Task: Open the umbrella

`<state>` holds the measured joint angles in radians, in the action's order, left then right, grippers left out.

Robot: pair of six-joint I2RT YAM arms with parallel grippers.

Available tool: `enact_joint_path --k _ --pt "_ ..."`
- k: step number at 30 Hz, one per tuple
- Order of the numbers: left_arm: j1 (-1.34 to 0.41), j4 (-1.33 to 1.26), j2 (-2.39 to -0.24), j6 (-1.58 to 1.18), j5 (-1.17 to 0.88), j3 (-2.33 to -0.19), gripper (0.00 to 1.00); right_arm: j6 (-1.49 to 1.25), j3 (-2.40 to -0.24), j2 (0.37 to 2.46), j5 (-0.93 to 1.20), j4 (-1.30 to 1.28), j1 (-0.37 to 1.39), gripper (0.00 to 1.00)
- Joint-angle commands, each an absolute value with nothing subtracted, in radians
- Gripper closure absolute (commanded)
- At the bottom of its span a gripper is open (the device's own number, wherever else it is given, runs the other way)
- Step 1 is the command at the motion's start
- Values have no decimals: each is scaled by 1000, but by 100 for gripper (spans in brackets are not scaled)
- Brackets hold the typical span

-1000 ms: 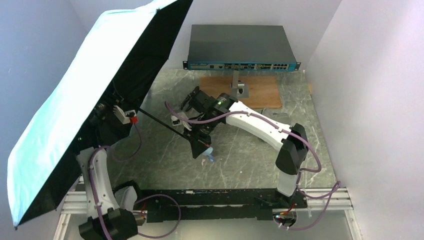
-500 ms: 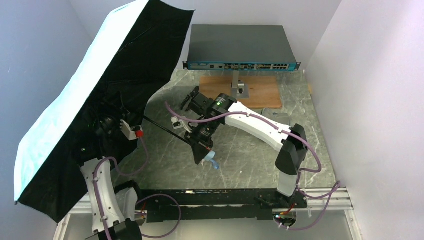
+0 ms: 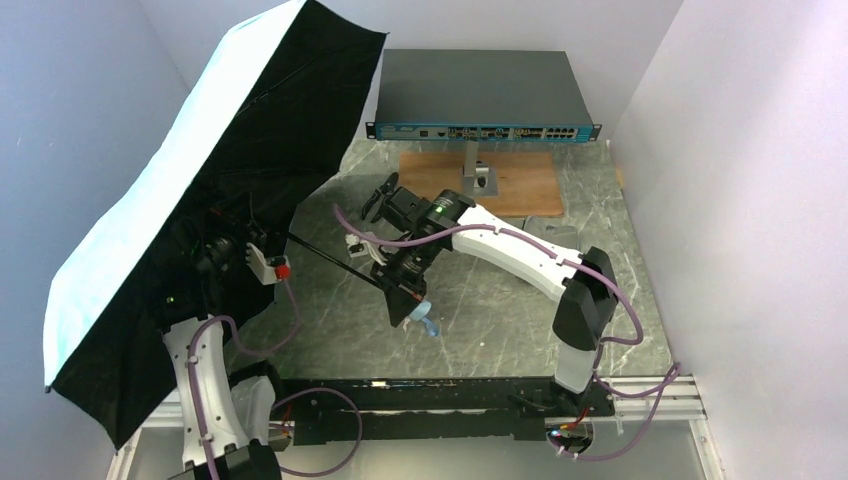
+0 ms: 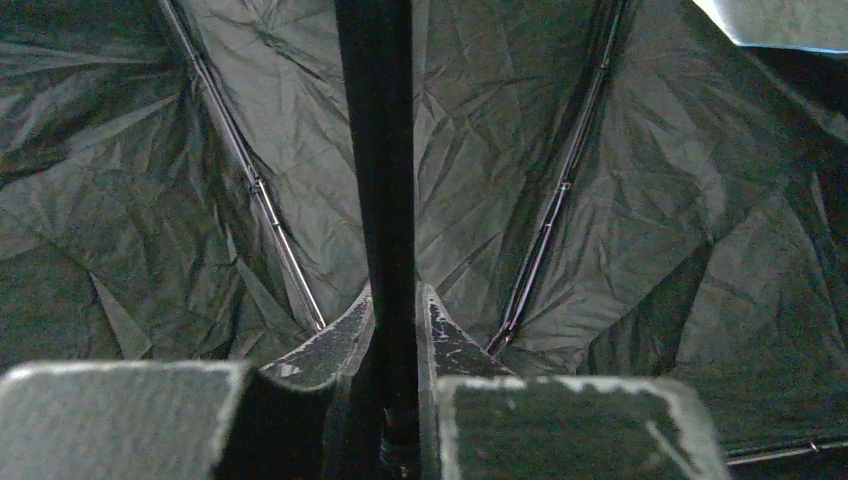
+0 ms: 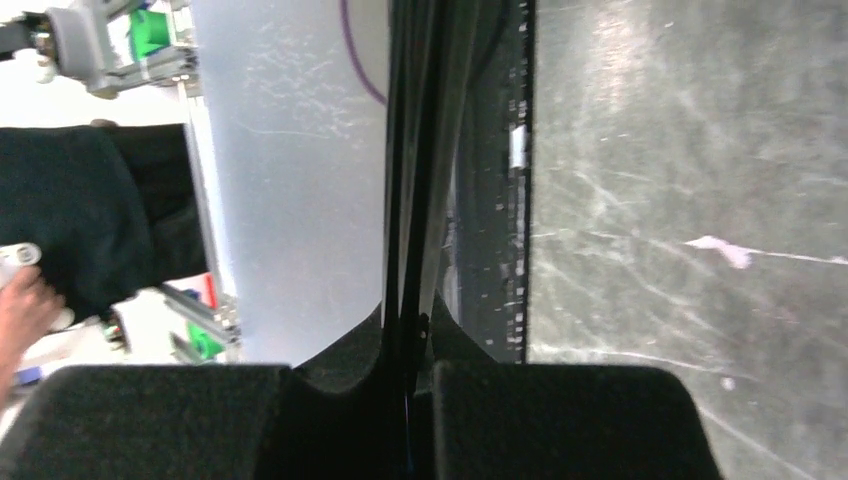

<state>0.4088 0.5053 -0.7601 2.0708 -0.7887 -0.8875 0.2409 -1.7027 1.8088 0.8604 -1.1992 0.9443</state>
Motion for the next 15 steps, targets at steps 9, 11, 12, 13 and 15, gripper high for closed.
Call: enact_joint_path --k 9,11,12,13,15 --pt "507 -245 -1071 2105 -324 -974 85 637 -1492 1737 601 -1468 951 100" --pt "524 -313 -1120 2126 -293 -1005 85 651 -1466 1734 577 -1481 950 100" --pt "529 -336 -1140 2131 -274 -1020 85 652 -1456 1732 566 -1484 951 100" --pt "533 -367 -1160 2134 -255 -1035 84 652 -1449 1731 557 -1486 951 100" --pt "541 -410 -1196 2134 -222 -1059 84 657 -1435 1728 556 -1493 951 100"
